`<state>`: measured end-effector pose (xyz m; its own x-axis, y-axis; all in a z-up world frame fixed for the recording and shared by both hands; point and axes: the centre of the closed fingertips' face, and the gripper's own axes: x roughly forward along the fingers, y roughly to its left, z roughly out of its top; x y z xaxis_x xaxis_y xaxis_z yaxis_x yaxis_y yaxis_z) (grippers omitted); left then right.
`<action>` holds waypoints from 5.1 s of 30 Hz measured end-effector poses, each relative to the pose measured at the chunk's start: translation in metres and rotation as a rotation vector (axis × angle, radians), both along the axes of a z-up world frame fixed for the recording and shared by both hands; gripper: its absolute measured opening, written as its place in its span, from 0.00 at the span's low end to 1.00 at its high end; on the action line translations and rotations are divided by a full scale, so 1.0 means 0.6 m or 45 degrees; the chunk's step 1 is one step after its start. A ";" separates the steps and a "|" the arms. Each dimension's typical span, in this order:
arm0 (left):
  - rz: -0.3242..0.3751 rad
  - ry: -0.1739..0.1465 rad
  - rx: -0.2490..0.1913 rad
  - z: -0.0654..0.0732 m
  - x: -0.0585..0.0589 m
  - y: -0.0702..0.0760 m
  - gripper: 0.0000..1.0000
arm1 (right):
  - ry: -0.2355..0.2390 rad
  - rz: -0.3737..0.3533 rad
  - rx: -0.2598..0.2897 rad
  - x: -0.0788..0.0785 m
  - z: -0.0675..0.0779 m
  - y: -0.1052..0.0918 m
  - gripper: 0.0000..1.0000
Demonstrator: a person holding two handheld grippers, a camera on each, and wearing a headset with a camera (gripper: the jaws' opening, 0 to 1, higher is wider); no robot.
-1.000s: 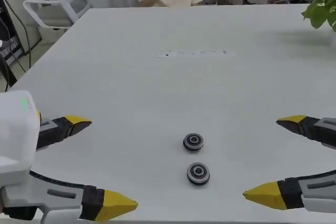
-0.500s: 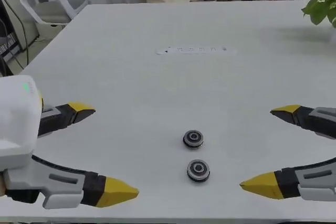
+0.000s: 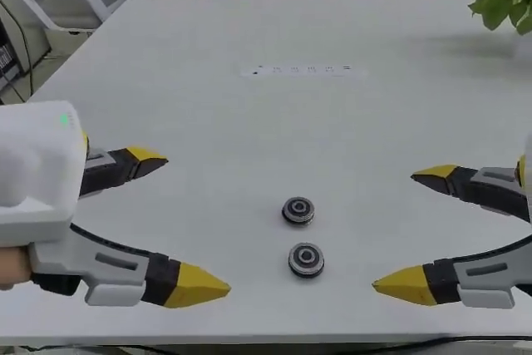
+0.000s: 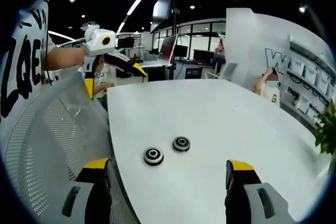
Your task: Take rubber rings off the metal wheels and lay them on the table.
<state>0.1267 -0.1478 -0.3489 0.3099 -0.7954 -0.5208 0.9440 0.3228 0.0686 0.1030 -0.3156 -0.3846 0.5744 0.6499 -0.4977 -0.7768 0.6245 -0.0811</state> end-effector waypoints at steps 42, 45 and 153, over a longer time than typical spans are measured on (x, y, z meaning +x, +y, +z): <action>-0.219 0.045 0.059 -0.053 0.008 -0.064 0.69 | 0.023 0.140 0.120 0.032 -0.029 0.045 0.56; -0.234 0.057 0.067 -0.060 0.009 -0.072 0.68 | 0.038 0.143 0.121 0.033 -0.039 0.045 0.55; -0.384 0.086 0.138 -0.187 0.007 -0.181 0.07 | 0.207 0.255 0.122 0.036 -0.152 0.109 0.23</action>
<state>0.1309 -0.2566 -0.4614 0.0309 -0.7850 -0.6187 0.9995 0.0224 0.0214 0.1244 -0.2502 -0.4759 0.3473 0.7909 -0.5038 -0.8835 0.4560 0.1068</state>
